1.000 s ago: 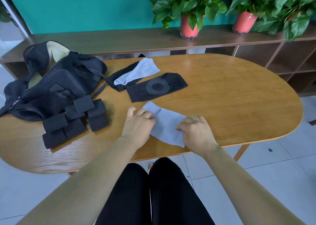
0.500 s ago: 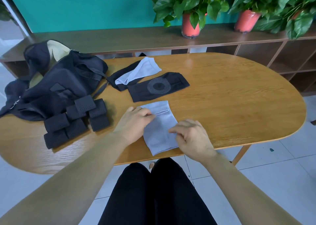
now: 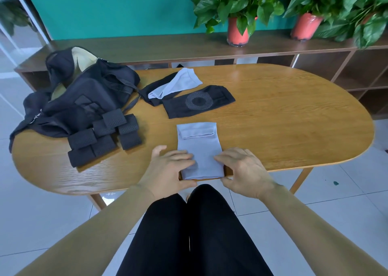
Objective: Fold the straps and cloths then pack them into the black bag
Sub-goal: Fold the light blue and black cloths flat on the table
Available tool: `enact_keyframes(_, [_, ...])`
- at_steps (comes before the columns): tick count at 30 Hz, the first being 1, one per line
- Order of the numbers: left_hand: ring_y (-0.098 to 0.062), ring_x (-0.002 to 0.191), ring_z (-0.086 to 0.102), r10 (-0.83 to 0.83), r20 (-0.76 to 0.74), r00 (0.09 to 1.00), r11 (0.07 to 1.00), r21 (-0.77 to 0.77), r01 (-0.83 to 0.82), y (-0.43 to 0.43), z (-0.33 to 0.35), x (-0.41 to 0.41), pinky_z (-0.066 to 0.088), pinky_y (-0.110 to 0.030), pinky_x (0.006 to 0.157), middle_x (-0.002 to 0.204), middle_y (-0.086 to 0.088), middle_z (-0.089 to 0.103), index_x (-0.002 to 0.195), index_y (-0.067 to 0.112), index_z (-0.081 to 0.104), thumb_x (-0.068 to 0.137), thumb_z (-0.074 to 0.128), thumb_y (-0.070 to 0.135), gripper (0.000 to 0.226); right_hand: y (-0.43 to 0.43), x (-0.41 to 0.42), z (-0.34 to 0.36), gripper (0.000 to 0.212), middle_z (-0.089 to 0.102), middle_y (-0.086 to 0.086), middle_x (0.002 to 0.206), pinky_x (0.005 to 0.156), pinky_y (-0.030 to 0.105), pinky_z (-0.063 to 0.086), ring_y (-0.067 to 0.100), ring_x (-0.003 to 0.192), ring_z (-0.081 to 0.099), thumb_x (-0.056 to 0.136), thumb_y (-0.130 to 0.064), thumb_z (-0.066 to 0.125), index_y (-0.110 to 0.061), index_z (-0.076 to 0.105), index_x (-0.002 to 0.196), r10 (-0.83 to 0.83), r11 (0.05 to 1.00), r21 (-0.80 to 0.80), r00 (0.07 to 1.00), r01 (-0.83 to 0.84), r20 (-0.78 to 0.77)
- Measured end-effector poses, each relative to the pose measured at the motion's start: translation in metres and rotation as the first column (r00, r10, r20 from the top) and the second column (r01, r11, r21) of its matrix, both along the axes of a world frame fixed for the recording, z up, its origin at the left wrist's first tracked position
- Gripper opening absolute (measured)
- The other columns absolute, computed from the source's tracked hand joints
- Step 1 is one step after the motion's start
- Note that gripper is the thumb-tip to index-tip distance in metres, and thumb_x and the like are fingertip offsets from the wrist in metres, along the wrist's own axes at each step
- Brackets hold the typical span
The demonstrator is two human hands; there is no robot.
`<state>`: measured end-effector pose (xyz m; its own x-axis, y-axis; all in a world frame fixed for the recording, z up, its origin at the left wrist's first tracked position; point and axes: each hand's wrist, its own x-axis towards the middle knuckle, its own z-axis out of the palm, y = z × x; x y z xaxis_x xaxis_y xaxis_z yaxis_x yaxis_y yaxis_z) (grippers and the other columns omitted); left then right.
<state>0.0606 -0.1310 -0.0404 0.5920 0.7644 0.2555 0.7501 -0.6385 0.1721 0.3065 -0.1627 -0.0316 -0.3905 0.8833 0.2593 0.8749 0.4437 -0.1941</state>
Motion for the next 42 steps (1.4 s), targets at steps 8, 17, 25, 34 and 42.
enact_keyframes(8, [-0.007,0.063,0.053,0.299,0.389,0.871,0.949,-0.221,-0.227,0.012,0.003,0.001,0.030,-0.036,0.093,0.057,0.006,0.055,0.072,0.021,0.064,0.077,0.043,0.065,0.048,0.018,-0.012,0.013,0.010,0.055,-0.010,0.070,0.087,0.028,0.036,0.009,0.095,0.049,0.085,-0.029,0.066,-0.022,0.071,0.080,-0.348,0.928,-0.272,0.853,0.254,-0.390])
enact_keyframes(17, [-0.015,0.063,0.053,0.477,0.185,0.859,0.879,-0.123,-0.462,0.034,0.013,0.021,0.018,-0.030,0.082,0.057,0.004,0.055,0.071,0.019,0.060,0.093,0.050,0.049,0.039,0.036,-0.036,0.001,0.022,0.065,-0.001,0.067,0.079,0.033,0.039,0.019,0.093,0.048,0.085,-0.027,0.057,-0.018,0.061,0.065,-0.575,0.817,-0.252,0.764,0.519,-0.293])
enact_keyframes(25, [-0.015,0.068,0.056,0.536,-0.069,0.842,0.844,0.025,-0.535,0.039,0.011,0.028,0.021,-0.037,0.090,0.060,0.007,0.059,0.077,0.025,0.060,0.093,0.044,0.054,0.037,0.039,-0.038,-0.003,0.016,0.063,0.001,0.069,0.076,0.033,0.034,0.020,0.091,0.050,0.083,-0.027,0.057,-0.016,0.065,0.074,-0.617,0.787,-0.154,0.763,0.598,-0.191])
enact_keyframes(34, [-0.021,0.097,0.056,0.310,0.181,0.933,0.916,0.206,-0.345,0.021,0.014,0.032,0.027,-0.036,0.085,0.102,0.005,0.063,0.100,0.022,0.063,0.093,0.051,0.031,0.017,0.025,-0.050,-0.007,0.025,0.062,0.002,0.099,0.074,0.037,0.040,0.026,0.093,0.052,0.084,-0.020,0.053,-0.017,0.063,0.106,-0.591,0.775,0.036,0.744,0.631,-0.310])
enact_keyframes(42, [-0.012,0.144,-0.016,0.085,-0.329,0.940,0.995,-0.028,-0.100,0.012,0.002,0.030,-0.024,-0.040,0.112,0.153,0.001,-0.015,0.151,0.011,-0.006,0.089,-0.010,0.055,0.076,0.027,-0.057,-0.015,0.079,0.018,0.012,0.156,0.114,0.044,0.003,0.022,0.146,0.009,0.095,-0.051,-0.009,-0.002,0.024,0.146,-0.202,0.976,-0.027,0.940,0.218,0.273])
